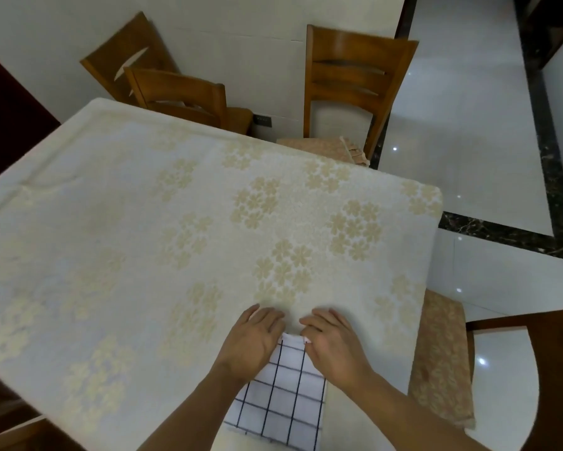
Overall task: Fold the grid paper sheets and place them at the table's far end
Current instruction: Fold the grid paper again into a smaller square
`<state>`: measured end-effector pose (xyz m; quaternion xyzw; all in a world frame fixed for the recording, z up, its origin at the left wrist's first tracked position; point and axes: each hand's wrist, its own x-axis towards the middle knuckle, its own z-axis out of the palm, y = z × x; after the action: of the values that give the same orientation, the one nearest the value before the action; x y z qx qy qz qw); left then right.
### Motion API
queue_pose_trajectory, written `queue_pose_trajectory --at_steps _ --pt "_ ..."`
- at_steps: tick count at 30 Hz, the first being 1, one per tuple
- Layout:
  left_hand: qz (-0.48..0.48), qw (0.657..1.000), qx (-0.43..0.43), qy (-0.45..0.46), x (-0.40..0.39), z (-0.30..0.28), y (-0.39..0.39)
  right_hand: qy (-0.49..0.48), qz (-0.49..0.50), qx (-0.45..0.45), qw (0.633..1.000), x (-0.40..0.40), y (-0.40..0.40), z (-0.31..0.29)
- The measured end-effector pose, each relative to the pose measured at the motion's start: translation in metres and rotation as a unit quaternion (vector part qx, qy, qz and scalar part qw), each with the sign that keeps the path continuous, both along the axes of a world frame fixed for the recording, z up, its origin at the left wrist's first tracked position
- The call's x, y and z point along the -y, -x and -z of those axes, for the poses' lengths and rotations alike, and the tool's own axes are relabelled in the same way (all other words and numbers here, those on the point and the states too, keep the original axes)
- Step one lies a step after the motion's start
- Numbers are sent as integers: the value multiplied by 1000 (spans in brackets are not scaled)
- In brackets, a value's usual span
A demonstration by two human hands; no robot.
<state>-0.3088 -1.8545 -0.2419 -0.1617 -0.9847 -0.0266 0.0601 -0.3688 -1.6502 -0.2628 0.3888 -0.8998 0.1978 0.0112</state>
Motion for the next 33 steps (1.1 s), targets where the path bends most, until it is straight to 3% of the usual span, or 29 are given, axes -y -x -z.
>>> queue_pose_trajectory --at_steps 7,15,21,25,33 --pt "-89 991 -98 -4 -6 -78 58 35 51 -67 996 6 64 -76" --pt "-60 978 -202 1 -22 -142 50 113 68 -153 979 -10 62 -138" --pt "-36 988 -147 -16 -45 -108 -21 97 46 -139 985 -39 -10 -93" --pt "-38 995 -84 -43 -63 -63 -80 48 43 -79 995 -59 -66 -57" --pt "-40 997 -1 -69 -102 -22 -180 -44 -28 -63 997 -107 -157 -23"
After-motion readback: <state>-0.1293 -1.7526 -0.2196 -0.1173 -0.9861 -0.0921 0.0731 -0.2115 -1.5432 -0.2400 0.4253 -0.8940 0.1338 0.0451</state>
